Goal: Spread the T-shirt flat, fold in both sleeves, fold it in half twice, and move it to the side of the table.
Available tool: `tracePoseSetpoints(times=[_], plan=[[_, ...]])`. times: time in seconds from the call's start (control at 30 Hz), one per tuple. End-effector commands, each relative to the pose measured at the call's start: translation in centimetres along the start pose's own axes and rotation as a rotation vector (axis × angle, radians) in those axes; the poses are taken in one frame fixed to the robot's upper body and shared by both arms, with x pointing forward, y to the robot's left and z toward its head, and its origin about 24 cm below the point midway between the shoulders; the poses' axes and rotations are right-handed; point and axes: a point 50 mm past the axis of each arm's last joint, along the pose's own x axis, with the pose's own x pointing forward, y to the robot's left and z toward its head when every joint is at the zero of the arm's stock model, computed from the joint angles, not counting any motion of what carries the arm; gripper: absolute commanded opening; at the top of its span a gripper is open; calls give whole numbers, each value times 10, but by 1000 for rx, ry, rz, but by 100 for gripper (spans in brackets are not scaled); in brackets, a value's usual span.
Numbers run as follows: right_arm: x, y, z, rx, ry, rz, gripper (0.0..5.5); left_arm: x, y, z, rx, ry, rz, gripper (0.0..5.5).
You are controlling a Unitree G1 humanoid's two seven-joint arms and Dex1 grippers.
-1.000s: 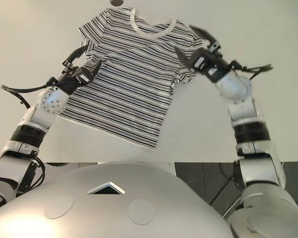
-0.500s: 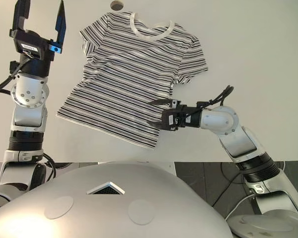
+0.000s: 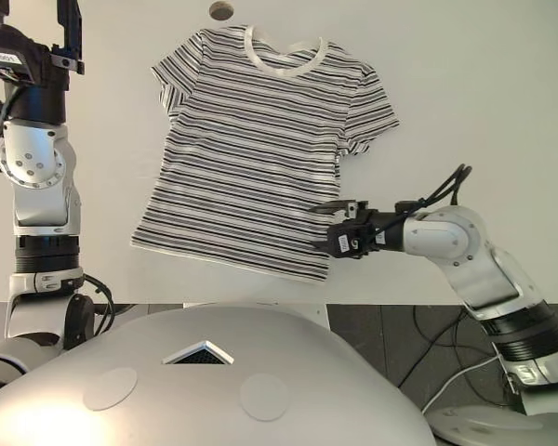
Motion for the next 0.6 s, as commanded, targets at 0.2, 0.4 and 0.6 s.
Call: tracePoseSetpoints(times=[0.2,0.4,0.6], plan=[[-14,10,-13,38,94,38,315,5,0,-23,-128,171,10,293],[-25,18,-17,56,135,60,315,3,-2,-43,-356,355,6,293],[-41,-35,5,114,-122,-320,315,-7,-14,-57,-524,520,-53,293]])
